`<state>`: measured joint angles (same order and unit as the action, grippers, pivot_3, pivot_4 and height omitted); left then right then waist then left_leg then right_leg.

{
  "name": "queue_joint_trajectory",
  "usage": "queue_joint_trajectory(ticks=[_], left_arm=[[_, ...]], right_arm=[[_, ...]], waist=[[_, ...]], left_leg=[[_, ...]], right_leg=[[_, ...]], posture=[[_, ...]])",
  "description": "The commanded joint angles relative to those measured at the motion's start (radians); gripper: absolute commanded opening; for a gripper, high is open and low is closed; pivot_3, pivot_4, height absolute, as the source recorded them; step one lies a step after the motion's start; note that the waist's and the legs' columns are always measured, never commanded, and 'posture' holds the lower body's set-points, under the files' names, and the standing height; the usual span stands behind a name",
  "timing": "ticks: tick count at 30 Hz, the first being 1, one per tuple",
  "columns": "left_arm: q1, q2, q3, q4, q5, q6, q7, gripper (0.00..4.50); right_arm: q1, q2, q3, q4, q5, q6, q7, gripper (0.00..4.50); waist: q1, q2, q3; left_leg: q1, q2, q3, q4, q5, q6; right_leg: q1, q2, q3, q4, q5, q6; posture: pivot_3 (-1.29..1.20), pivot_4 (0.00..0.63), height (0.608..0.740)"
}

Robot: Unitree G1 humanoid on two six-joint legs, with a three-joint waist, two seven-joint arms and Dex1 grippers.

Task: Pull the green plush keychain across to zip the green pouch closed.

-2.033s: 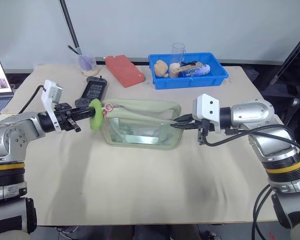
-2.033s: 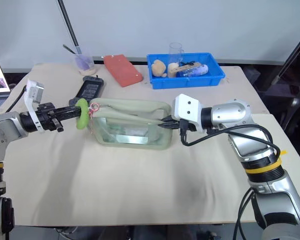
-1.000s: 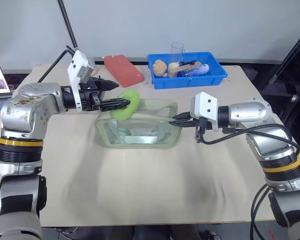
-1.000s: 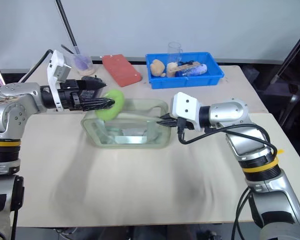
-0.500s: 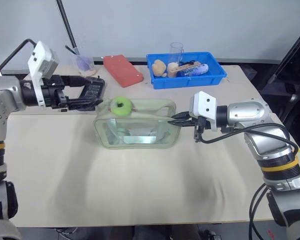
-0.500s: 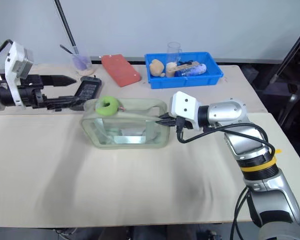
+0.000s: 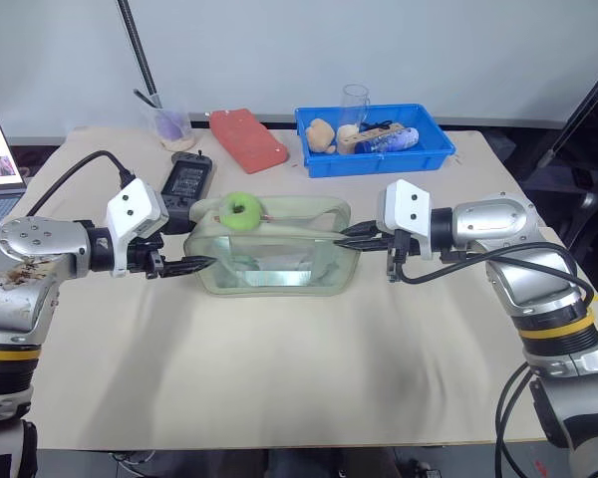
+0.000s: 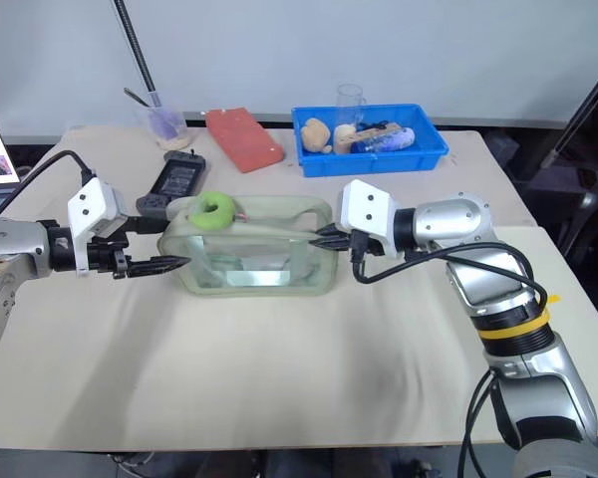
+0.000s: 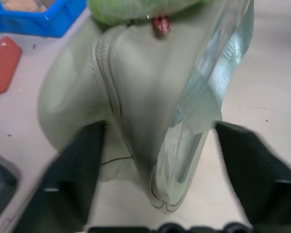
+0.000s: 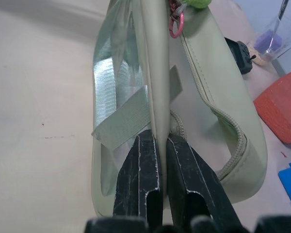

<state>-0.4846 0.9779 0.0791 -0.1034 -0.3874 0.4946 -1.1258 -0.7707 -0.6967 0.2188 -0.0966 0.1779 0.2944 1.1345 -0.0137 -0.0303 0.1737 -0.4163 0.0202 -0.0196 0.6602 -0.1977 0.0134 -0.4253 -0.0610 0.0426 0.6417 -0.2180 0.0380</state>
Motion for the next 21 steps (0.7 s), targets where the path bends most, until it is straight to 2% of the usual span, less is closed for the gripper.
queue_joint_trajectory(ticks=[1, 3, 4, 7, 9, 16, 19, 21], left_arm=[[-0.014, -0.001, 0.004, 0.012, 0.021, -0.034, 0.006, 1.32], [-0.012, -0.008, -0.005, 0.022, 0.028, -0.047, 0.005, 0.30], [-0.010, -0.011, -0.007, 0.022, 0.029, -0.051, 0.005, 0.02], [-0.014, -0.018, -0.017, 0.022, 0.036, -0.057, 0.006, 0.02], [-0.024, -0.022, -0.024, 0.024, 0.046, -0.055, 0.010, 0.00], [-0.032, -0.023, -0.030, 0.028, 0.058, -0.077, -0.006, 0.00], [-0.032, -0.021, -0.035, 0.037, 0.064, -0.085, -0.017, 0.00], [-0.033, -0.022, -0.039, 0.042, 0.068, -0.092, -0.020, 0.00]], right_arm=[[-0.023, -0.003, -0.026, -0.024, 0.007, -0.002, -0.001, 0.00], [-0.021, -0.002, -0.025, -0.029, 0.007, 0.000, -0.002, 0.00], [-0.019, -0.002, -0.026, -0.031, 0.007, 0.001, -0.004, 0.00], [-0.014, -0.007, -0.029, -0.040, 0.014, 0.016, -0.001, 0.00], [-0.017, -0.014, -0.036, -0.046, 0.032, 0.051, 0.007, 0.89], [-0.094, -0.035, -0.066, -0.088, 0.101, 0.138, 0.043, 3.29], [-0.132, 0.050, -0.050, -0.169, 0.155, 0.226, -0.018, 4.33], [-0.152, 0.128, -0.029, -0.194, 0.143, 0.238, -0.088, 4.47]], waist=[[0.000, 0.000, 0.000], [0.000, 0.000, 0.000], [0.000, 0.000, 0.000], [0.000, 0.000, 0.000], [0.001, 0.000, 0.000], [0.000, 0.000, 0.000], [-0.001, 0.000, 0.000], [-0.002, 0.000, 0.000]], left_leg=[[0.000, 0.000, 0.000, 0.000, 0.000, 0.000], [0.000, 0.000, 0.000, 0.000, 0.000, 0.000], [0.000, 0.000, 0.000, 0.000, 0.000, 0.000], [0.000, 0.000, 0.000, 0.000, 0.000, 0.000], [0.000, 0.000, 0.000, 0.000, 0.000, 0.000], [0.000, 0.000, 0.000, 0.000, 0.000, 0.000], [0.000, 0.001, 0.000, 0.000, 0.000, 0.000], [0.001, 0.002, 0.000, 0.000, 0.000, 0.000]], right_leg=[[0.000, 0.000, 0.000, 0.000, 0.000, 0.000], [0.000, 0.000, 0.000, 0.000, 0.000, 0.000], [0.000, 0.000, 0.000, 0.000, 0.000, 0.000], [0.000, 0.000, 0.000, 0.000, 0.000, 0.000], [0.000, 0.000, 0.000, 0.000, 0.000, 0.000], [0.000, 0.000, 0.000, 0.000, 0.000, 0.000], [0.000, 0.001, 0.000, 0.000, 0.000, 0.000], [0.000, 0.001, 0.000, 0.001, 0.000, 0.000]], posture=[[0.00, 0.150, 0.740], [0.00, 0.150, 0.740], [0.00, 0.150, 0.740], [0.00, 0.150, 0.740], [0.00, 0.150, 0.740], [0.00, 0.150, 0.740], [0.00, 0.150, 0.740], [0.00, 0.150, 0.740]])
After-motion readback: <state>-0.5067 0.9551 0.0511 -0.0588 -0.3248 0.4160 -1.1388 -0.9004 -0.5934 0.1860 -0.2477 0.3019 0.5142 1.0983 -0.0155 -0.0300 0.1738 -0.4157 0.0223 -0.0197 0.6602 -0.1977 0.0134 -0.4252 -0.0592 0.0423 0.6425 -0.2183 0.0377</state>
